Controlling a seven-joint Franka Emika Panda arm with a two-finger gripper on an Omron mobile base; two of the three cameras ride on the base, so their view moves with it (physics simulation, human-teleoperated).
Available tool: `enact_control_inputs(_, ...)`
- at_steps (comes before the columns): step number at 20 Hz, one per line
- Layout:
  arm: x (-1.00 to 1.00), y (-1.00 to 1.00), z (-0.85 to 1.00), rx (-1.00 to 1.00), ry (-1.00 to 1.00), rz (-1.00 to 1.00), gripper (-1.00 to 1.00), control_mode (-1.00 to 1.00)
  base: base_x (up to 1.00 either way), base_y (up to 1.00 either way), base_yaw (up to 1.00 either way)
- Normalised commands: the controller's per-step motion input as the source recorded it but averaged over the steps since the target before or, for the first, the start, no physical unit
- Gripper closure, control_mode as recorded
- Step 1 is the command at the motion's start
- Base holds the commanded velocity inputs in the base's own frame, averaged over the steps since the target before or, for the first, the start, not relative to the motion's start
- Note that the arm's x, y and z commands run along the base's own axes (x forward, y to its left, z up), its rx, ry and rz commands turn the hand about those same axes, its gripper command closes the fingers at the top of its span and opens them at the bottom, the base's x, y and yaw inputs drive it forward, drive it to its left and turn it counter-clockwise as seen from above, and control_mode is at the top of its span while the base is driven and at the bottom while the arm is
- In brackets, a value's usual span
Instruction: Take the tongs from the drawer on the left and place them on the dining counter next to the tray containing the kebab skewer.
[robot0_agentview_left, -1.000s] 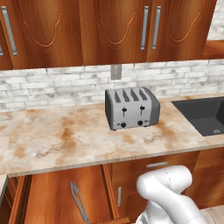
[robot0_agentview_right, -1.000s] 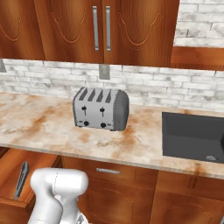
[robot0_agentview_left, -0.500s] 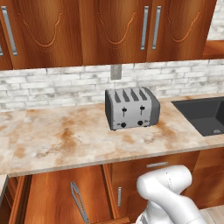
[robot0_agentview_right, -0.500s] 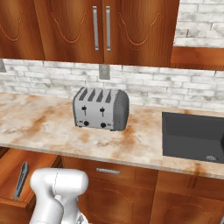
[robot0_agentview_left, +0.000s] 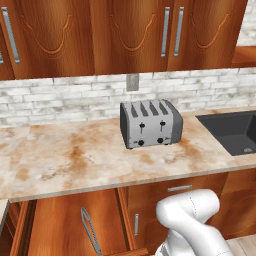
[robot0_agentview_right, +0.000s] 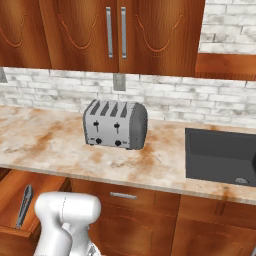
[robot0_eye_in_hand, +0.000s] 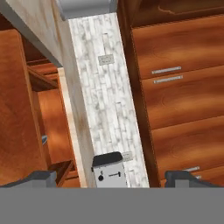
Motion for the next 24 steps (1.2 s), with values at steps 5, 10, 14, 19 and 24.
enact_control_inputs(5,-0.03,-0.3,0.9,0.05,0.0,0.0,-1.0,-1.0,0.0,0.0,0.0)
enact_control_inputs(10,0.12,-0.42,0.88,0.08,0.01,0.0,-1.0,-1.0,0.0,0.0,0.0)
enact_control_inputs(14,0.21,-0.41,0.77,0.09,0.04,0.0,-1.0,-1.0,0.0,0.0,0.0)
enact_control_inputs(19,0.12,-0.41,0.75,0.09,0.01,0.0,-1.0,-1.0,0.0,0.0,0.0)
enact_control_inputs(24,0.0,-0.49,0.72,0.1,0.0,0.0,-1.0,-1.0,0.0,0.0,0.0)
